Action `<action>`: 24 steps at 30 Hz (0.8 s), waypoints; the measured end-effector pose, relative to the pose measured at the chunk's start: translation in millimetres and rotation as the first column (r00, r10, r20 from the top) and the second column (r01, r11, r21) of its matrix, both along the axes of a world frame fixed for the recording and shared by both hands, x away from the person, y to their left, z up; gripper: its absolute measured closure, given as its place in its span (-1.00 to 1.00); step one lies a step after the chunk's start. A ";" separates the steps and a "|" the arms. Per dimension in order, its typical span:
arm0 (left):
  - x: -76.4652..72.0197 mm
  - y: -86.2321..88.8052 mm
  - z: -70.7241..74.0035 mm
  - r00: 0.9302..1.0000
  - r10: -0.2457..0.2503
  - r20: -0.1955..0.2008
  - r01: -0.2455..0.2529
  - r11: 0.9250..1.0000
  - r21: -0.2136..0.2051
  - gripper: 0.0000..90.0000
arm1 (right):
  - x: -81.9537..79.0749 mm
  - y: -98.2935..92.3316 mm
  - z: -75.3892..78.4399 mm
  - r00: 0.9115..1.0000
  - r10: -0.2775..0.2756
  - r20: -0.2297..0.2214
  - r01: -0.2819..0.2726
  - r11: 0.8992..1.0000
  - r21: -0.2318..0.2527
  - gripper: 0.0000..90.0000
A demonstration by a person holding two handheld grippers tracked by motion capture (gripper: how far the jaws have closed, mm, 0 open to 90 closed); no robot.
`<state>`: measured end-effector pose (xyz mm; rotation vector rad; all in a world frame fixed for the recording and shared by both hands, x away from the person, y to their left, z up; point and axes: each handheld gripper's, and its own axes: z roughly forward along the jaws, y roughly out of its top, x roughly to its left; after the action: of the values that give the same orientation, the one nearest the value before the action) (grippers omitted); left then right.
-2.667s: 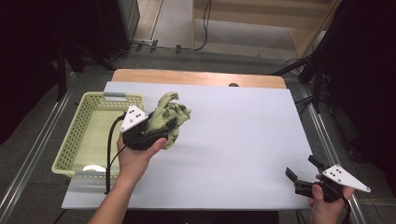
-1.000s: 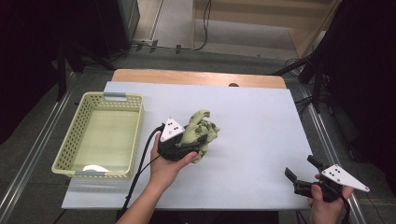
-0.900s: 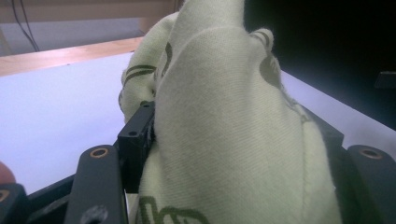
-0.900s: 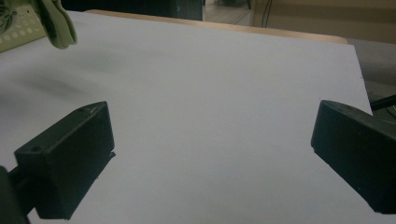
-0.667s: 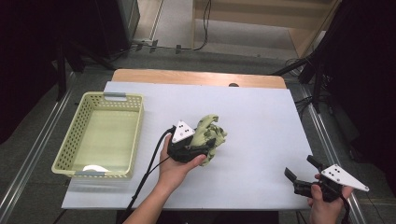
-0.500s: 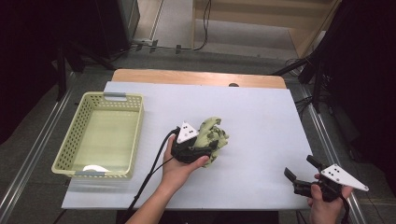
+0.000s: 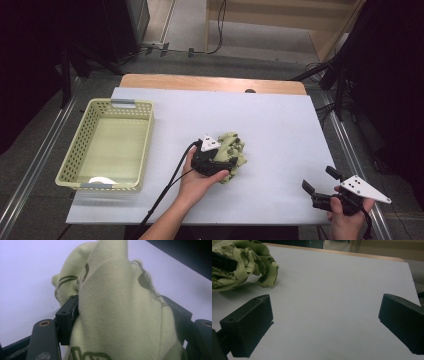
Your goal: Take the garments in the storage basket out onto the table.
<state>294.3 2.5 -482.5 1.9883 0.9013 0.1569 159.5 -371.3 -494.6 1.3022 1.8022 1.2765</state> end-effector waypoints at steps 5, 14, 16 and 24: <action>-1.7 -1.0 2.7 1.000 -0.012 0.024 0.013 0.999 -0.030 -0.63 | 2.1 3.7 -0.5 1.000 0.012 -0.002 -0.012 1.000 -0.001 -1.00; -3.9 3.6 10.7 0.998 0.009 0.060 -0.006 0.999 -0.049 -0.95 | 10.8 25.9 11.8 0.999 0.040 0.021 -0.040 0.999 0.015 -1.00; -5.2 6.9 14.5 0.997 0.003 0.071 0.001 0.998 -0.056 -0.99 | 14.4 34.4 15.4 0.998 0.056 0.026 -0.056 0.998 0.001 -1.00; -9.3 29.0 26.9 0.994 0.023 0.107 -0.012 0.995 -0.100 -1.00 | 27.9 67.7 27.3 0.991 0.123 0.053 -0.123 0.992 -0.004 -1.00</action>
<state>285.0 31.5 -455.6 1.8624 0.8416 0.2233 187.4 -303.7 -467.3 1.1617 1.8698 1.3627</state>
